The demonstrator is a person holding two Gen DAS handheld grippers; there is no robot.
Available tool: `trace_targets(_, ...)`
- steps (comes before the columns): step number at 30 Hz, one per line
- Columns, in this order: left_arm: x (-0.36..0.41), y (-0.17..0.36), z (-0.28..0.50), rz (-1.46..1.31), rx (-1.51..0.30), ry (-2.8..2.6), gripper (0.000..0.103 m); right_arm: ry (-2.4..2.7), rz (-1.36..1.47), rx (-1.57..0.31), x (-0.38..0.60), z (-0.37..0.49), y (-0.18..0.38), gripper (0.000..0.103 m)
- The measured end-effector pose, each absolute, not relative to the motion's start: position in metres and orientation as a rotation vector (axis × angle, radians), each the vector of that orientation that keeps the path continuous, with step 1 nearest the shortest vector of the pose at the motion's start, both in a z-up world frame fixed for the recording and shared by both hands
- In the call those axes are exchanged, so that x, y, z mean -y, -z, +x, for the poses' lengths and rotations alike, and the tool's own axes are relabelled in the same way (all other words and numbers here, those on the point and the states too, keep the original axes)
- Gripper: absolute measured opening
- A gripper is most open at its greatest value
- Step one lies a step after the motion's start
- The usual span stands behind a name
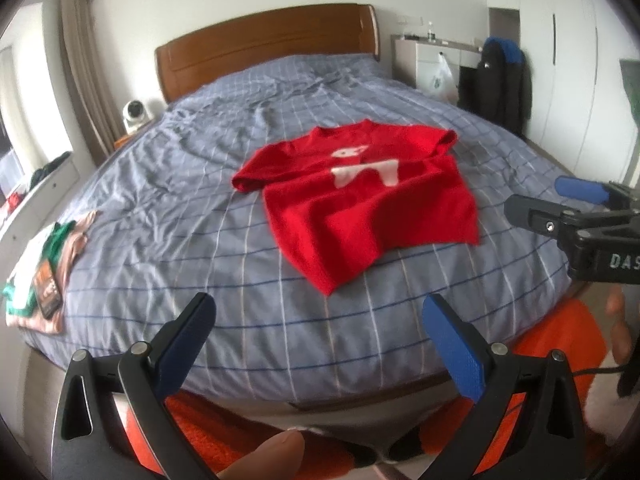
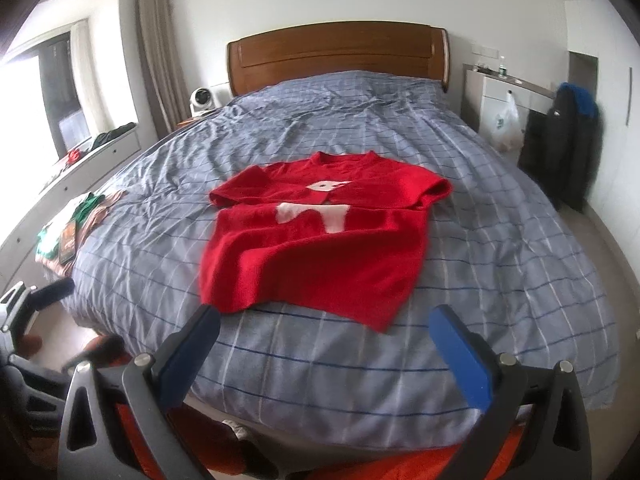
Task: Fold small clothes
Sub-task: 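Move both tools toward the hem of the red sweater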
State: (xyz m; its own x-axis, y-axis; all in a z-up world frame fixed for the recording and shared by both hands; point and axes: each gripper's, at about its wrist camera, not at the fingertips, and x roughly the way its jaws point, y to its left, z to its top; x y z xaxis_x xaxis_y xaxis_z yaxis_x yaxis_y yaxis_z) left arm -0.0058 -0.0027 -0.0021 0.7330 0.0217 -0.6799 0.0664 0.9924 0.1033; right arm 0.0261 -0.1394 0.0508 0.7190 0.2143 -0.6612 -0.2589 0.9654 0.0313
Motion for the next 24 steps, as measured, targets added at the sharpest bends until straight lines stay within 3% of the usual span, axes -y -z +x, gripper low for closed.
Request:
trace_targets(8,0.000,-0.003,-0.004,-0.007,-0.650,0.084,0.103,-0.245,-0.085,-0.723,0.138,0.018,-0.051,0.103)
trace_targets(15,-0.003,0.002,0.004,0.102,-0.722,0.028,0.103,-0.241,-0.076,-0.723,0.140,0.025,-0.052,0.103)
trace_targets(24,-0.015,0.011,0.011,0.043,-0.794,-0.005,0.103,-0.227,-0.064,-0.727,0.145,0.025,-0.049,0.103)
